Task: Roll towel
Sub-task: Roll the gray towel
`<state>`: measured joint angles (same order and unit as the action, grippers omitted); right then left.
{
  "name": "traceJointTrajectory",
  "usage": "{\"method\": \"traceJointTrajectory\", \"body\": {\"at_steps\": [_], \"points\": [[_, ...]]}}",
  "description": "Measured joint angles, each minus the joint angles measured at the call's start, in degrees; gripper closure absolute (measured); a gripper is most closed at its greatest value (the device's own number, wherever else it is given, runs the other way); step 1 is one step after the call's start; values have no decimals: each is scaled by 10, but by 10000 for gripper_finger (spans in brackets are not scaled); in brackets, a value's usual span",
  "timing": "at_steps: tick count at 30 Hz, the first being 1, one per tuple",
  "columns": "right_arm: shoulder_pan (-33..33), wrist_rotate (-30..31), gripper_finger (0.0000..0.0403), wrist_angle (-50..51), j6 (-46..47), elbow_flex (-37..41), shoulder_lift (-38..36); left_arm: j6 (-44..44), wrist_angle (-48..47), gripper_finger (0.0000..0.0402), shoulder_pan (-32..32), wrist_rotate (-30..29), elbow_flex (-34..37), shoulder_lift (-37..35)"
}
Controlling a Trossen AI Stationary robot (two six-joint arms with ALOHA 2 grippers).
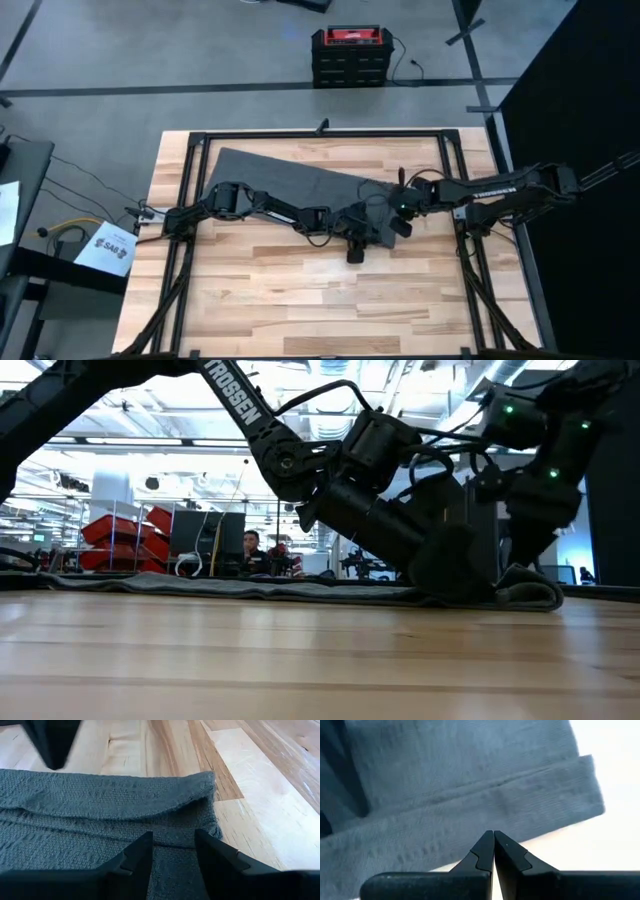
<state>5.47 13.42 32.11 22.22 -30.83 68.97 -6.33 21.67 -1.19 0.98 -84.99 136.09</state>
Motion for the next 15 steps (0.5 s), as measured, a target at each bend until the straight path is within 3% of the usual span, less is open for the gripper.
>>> {"method": "traceJointTrajectory", "body": {"at_steps": [7, 15], "points": [[-20, -27, 403, -60, 19, 21, 52, -1, 0, 268, 0, 0, 0, 0], [-39, -8, 403, 39, 15, -34, 15, 1, 1, 268, 0, 0, 0, 0]]}}
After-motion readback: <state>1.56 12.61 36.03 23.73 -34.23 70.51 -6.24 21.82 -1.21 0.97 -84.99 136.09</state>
